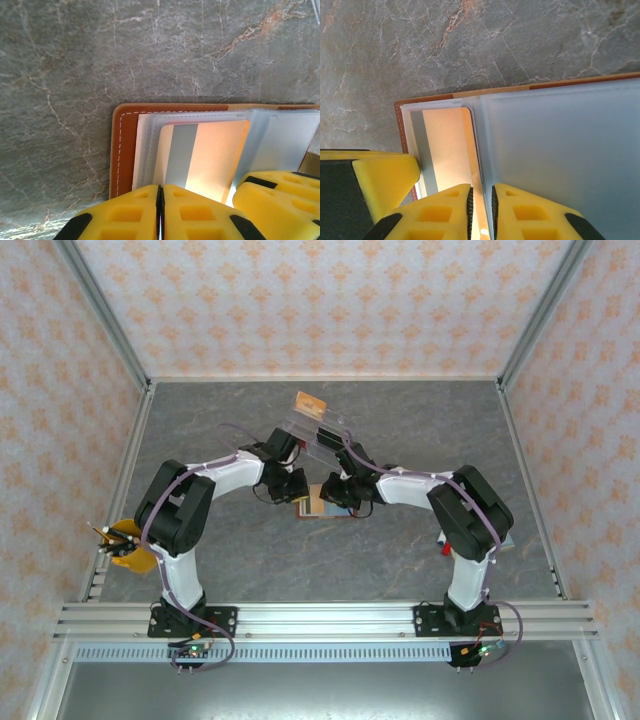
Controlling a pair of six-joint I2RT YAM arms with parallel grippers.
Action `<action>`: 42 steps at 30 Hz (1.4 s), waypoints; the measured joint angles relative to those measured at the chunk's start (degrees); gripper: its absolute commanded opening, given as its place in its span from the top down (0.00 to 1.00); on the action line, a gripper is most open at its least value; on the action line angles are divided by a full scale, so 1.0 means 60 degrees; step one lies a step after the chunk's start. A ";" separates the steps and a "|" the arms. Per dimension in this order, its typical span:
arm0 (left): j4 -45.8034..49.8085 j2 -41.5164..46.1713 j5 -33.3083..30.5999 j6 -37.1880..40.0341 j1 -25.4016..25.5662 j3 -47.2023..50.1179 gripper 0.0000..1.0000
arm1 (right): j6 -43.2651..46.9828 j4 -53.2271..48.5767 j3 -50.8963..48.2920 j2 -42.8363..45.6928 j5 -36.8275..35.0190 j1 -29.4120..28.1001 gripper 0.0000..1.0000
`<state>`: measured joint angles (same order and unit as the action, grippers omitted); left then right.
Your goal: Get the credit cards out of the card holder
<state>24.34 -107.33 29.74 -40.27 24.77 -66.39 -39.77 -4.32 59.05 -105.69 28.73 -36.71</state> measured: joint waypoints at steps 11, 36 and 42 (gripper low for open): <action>0.0109 -0.0015 -0.0117 -0.0044 0.0000 -0.0055 0.91 | 0.0076 0.0076 0.0018 -0.0175 0.0186 0.0000 0.81; -0.0033 -0.0015 -0.0091 -0.0076 -0.0033 0.0018 0.95 | 0.0109 0.0368 0.0033 -0.0310 0.0685 0.0025 0.84; 0.0135 -0.0011 -0.0022 0.0044 -0.0044 -0.0146 0.95 | 0.0142 0.0448 0.0036 -0.0401 0.0699 0.0018 0.83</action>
<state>25.15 -107.39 29.61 -40.01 24.51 -67.26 -38.92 -1.63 59.27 -108.09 32.93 -36.60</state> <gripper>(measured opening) 0.056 0.168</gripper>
